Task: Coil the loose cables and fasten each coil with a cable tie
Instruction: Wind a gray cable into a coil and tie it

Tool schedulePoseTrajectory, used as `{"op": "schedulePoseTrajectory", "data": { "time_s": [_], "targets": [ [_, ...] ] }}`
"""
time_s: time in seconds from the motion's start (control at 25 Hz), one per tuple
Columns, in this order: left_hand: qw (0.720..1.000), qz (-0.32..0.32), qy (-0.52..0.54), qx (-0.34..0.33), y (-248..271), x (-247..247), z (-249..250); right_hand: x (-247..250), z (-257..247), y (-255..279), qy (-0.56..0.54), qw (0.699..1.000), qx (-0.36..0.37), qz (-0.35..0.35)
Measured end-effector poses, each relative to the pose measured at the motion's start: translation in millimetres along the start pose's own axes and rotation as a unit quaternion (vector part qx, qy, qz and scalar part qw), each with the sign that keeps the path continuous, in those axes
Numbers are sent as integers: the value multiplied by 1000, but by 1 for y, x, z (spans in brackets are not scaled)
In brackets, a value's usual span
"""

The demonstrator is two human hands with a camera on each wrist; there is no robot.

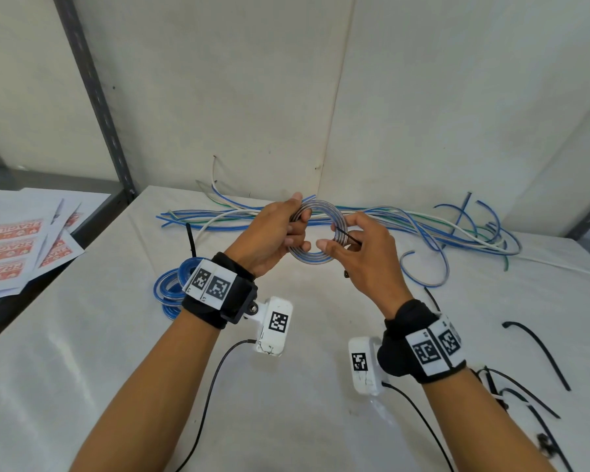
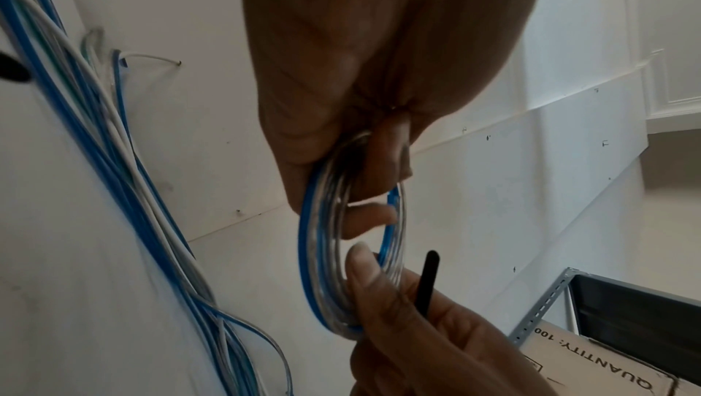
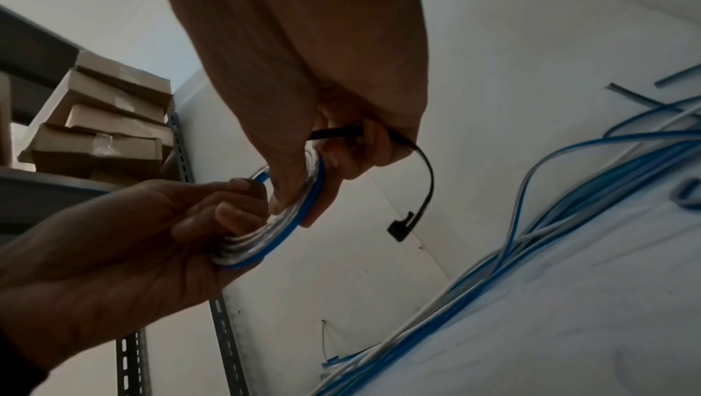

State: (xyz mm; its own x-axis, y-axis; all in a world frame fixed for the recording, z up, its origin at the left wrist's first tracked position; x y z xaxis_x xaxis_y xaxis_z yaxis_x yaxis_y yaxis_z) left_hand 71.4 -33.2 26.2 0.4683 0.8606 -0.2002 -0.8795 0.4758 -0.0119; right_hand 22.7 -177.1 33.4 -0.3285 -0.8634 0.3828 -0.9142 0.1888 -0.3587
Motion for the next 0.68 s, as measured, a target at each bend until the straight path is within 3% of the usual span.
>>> {"op": "schedulePoseTrajectory", "data": {
  "time_s": [0.12,0.28,0.36,0.48,0.6,0.68],
  "targets": [
    [1000,-11,-12,5,1,-2,1,1,-2,1,-10,1000,-8,-19],
    [999,0,-35,8,2,1,1,33,-14,-7,-24,998,24,54],
    [999,9,-52,7,1,2,1,36,-22,-11,-160,987,5,24],
    [997,21,-77,7,1,3,0,20,-40,-7,-374,924,-46,-56],
    [995,36,-89,4,0,8,0,13,-51,-8,-432,898,-48,-77],
    [994,47,-99,1,1,9,0,10,-52,-11,-409,910,-33,-65]
  ]
}}
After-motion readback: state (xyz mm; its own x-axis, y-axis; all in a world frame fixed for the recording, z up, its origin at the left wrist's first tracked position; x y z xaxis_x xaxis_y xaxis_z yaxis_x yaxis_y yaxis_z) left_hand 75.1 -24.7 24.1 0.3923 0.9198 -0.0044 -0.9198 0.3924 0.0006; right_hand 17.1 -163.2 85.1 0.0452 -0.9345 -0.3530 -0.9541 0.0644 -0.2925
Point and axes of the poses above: each hand's wrist, its own y-axis away from the middle knuckle, its own x-axis out of the back of the hand, z = x × y, the point moved 9 cm from there along -y, towards the middle knuckle, and after that the axes turned 5 degrees about -y, right-handed, at the moved point
